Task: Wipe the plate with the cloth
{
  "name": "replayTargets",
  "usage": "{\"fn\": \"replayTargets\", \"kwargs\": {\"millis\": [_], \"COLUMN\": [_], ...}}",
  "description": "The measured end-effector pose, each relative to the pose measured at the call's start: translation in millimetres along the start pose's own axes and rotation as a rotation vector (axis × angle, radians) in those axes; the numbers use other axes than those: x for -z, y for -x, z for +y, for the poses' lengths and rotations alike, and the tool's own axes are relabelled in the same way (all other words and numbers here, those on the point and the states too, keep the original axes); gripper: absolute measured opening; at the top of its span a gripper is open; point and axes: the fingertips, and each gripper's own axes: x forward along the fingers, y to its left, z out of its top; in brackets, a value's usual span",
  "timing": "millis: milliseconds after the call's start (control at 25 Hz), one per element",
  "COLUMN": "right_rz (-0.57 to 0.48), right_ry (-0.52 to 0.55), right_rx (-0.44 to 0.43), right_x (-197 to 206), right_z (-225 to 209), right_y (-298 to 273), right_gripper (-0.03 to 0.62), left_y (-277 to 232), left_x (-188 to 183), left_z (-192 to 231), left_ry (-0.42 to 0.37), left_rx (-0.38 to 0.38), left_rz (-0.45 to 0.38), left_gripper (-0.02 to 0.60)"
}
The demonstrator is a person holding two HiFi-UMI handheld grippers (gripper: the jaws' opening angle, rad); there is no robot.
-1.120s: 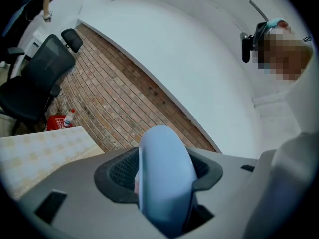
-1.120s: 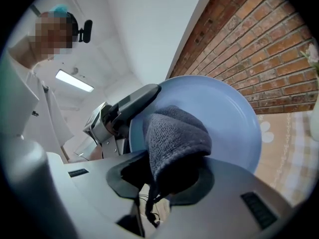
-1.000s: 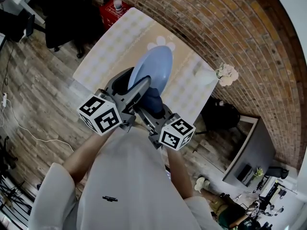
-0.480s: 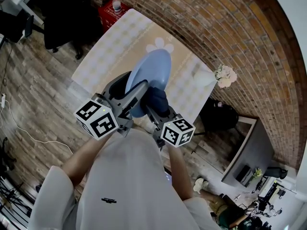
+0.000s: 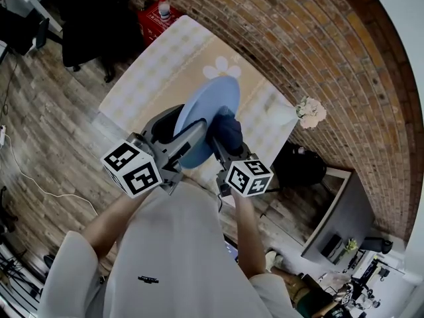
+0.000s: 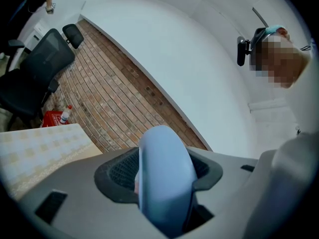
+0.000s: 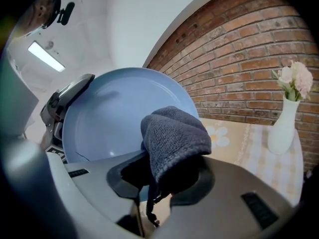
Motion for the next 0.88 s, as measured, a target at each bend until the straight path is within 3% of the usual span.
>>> {"fn": "replayTargets", "kwargs": {"millis": [440,880], "right_rz": [-0.094,-0.225], "right_ry": [0.032,0.042], "right_rx": [0.083,-0.061], "right_x": [-44,-83], "right_z": [-20,26], "right_y": [-3,-3], "right_gripper": [0.132,0.132], "left_y": [-3,-4], "left_x": [6,11], "left_z": [-6,-4], "left_ry": [0.002,0.007], "left_rx": [0.034,0.042], "left_rz": [0.031,0.073], "left_gripper": [0.259,0.259]}}
